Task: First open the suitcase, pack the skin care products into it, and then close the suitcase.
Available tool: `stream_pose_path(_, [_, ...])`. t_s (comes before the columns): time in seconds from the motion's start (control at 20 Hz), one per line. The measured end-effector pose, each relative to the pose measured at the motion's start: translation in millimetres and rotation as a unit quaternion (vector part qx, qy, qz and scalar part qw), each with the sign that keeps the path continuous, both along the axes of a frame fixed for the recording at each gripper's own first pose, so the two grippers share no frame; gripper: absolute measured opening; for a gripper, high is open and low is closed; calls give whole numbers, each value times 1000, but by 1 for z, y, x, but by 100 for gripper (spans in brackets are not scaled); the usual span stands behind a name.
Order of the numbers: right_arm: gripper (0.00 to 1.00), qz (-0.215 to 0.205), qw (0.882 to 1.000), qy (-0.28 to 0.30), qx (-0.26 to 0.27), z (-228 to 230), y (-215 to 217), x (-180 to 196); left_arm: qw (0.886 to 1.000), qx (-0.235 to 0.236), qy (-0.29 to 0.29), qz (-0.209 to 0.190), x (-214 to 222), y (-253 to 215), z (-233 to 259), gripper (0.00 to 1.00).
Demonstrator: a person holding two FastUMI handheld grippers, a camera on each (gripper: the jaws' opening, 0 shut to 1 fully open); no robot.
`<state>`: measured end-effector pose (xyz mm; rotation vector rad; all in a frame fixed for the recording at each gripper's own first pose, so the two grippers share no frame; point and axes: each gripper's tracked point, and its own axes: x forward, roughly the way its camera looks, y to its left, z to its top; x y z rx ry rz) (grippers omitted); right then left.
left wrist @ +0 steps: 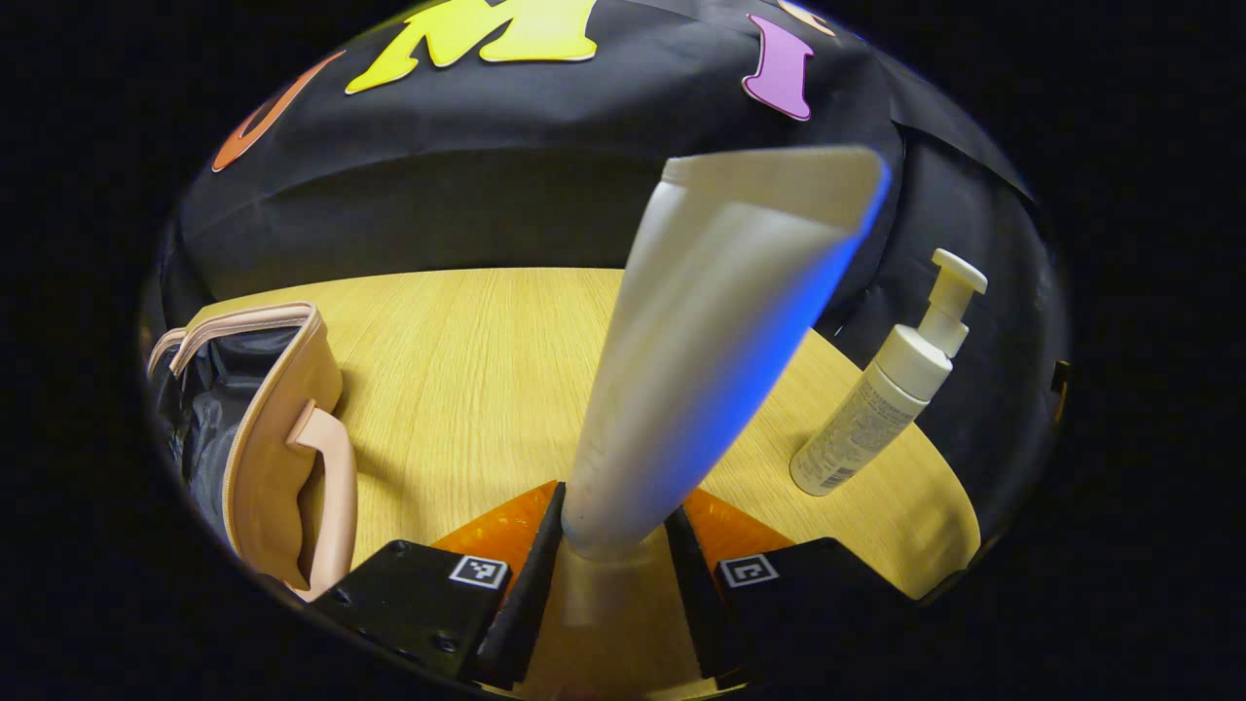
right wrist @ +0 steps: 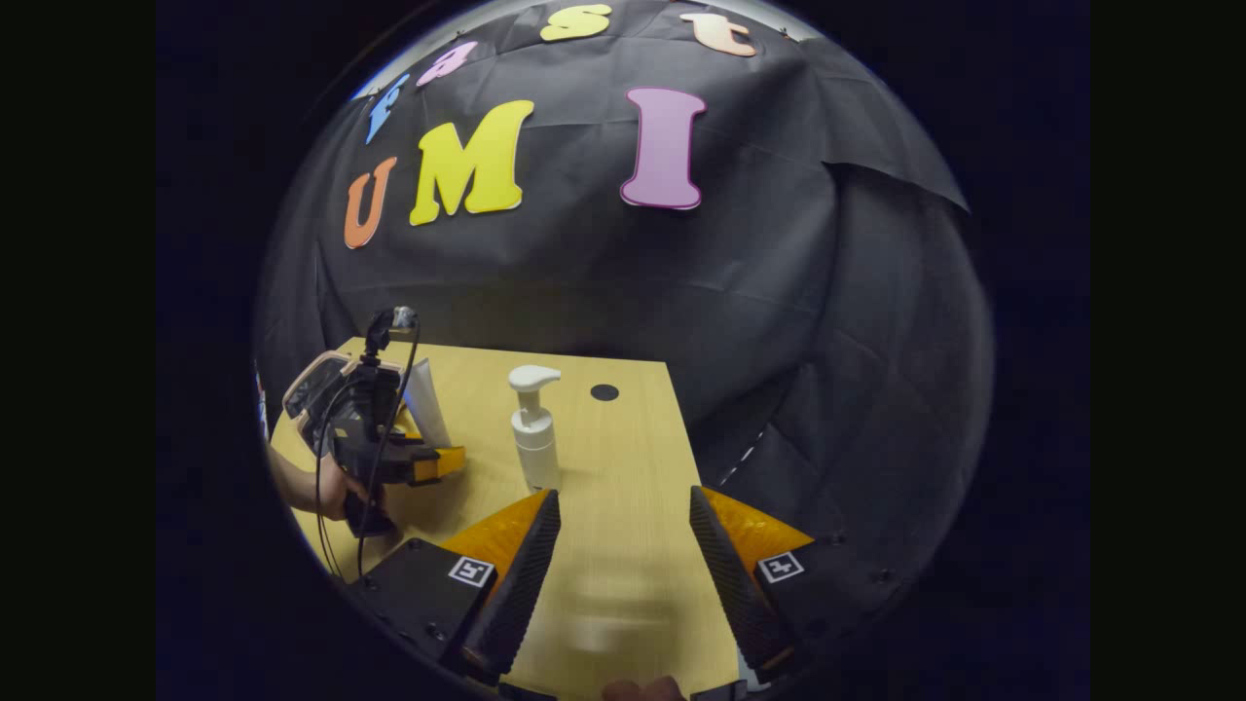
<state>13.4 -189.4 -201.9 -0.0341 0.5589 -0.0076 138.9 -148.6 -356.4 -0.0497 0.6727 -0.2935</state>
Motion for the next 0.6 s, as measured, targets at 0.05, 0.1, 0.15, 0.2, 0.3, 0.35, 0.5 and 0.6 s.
stream_pose_path(0.05, [77,7,1000,2,1,-4,2,0,1000,4,2,2,2,1,0,69])
stream_pose_path(0.1, [77,14,1000,5,2,-8,6,0,1000,0,2,1,4,1,0,63])
stream_pose_path(0.15, [77,23,1000,7,5,-12,10,2,1000,2,3,1,5,0,-2,52])
stream_pose_path(0.2, [79,36,999,9,9,-18,19,5,1000,9,6,0,4,2,-1,50])
stream_pose_path(0.3, [80,70,998,1,11,-29,42,18,1000,9,10,6,-7,9,13,57])
stream_pose_path(0.35, [78,86,996,-4,13,-36,54,30,1000,-5,8,15,-14,11,26,49])
stream_pose_path(0.5, [80,107,994,0,28,-71,83,67,998,-38,6,48,-55,27,72,49])
stream_pose_path(0.6, [78,99,993,16,53,-91,95,85,997,-42,5,67,-83,45,98,49])
